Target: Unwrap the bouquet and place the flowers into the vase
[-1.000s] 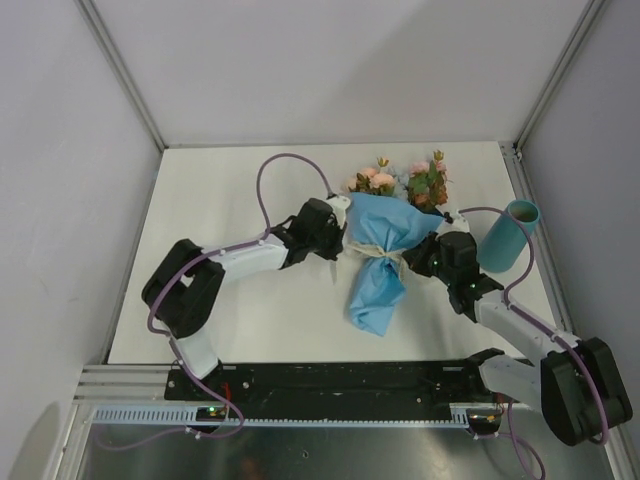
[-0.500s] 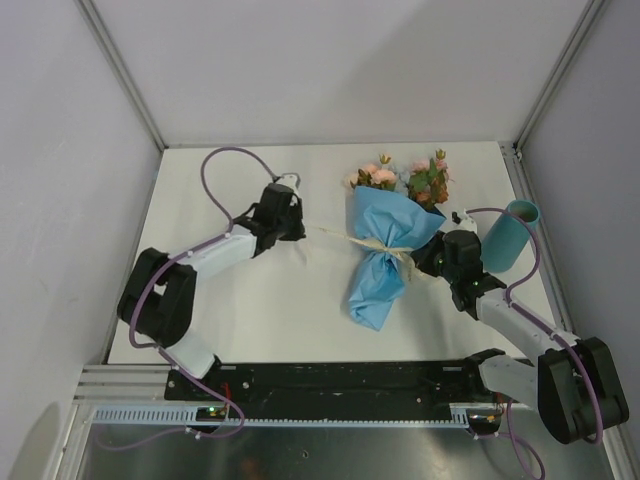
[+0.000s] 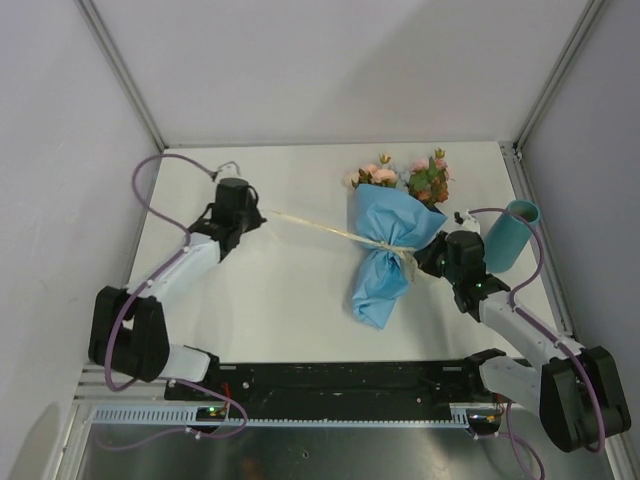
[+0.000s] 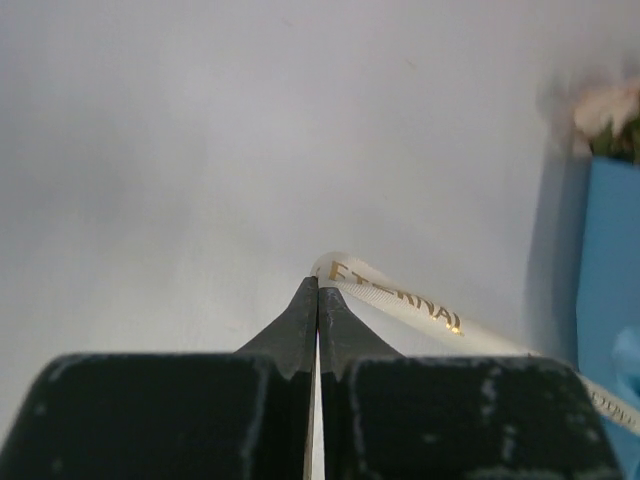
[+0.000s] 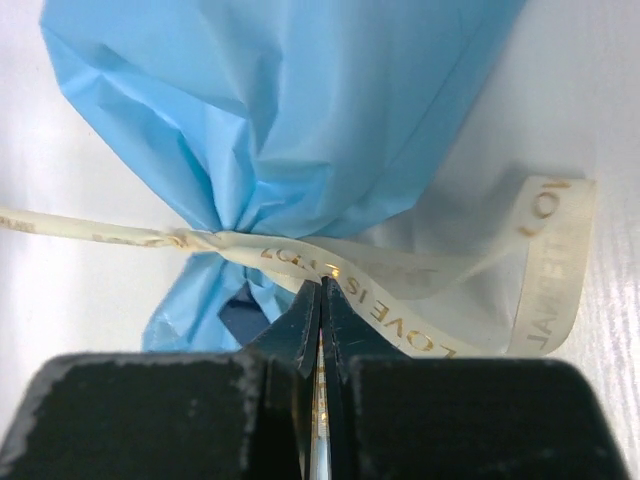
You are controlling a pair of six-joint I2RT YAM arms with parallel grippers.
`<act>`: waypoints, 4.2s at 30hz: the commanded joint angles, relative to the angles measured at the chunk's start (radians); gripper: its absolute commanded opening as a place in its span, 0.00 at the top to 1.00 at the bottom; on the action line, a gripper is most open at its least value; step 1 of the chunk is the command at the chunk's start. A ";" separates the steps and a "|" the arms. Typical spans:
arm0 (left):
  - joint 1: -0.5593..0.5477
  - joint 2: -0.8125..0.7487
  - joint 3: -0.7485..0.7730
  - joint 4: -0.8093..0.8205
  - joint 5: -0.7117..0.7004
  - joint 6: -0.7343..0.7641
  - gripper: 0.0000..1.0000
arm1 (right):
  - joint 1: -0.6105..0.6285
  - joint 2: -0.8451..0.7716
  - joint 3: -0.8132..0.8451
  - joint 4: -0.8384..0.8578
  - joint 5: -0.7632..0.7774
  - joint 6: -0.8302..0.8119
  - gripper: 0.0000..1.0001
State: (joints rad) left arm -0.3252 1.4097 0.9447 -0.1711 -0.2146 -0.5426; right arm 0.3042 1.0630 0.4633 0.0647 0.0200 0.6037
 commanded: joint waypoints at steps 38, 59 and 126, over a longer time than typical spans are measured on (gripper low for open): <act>0.382 -0.073 0.185 -0.158 0.045 -0.048 1.00 | -0.179 -0.314 0.256 -0.319 0.305 -0.130 1.00; 0.076 -0.179 -0.027 -0.133 0.299 -0.022 0.39 | 0.043 -0.274 0.233 -0.442 -0.097 -0.095 0.54; -0.305 -0.126 -0.436 0.258 0.206 -0.118 0.64 | 0.286 0.578 0.581 -0.137 -0.344 -0.289 0.68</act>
State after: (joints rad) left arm -0.6315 1.2785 0.5190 0.0429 -0.0139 -0.6632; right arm 0.6041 1.6787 1.0233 -0.0513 -0.2375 0.2935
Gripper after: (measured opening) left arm 0.361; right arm 0.297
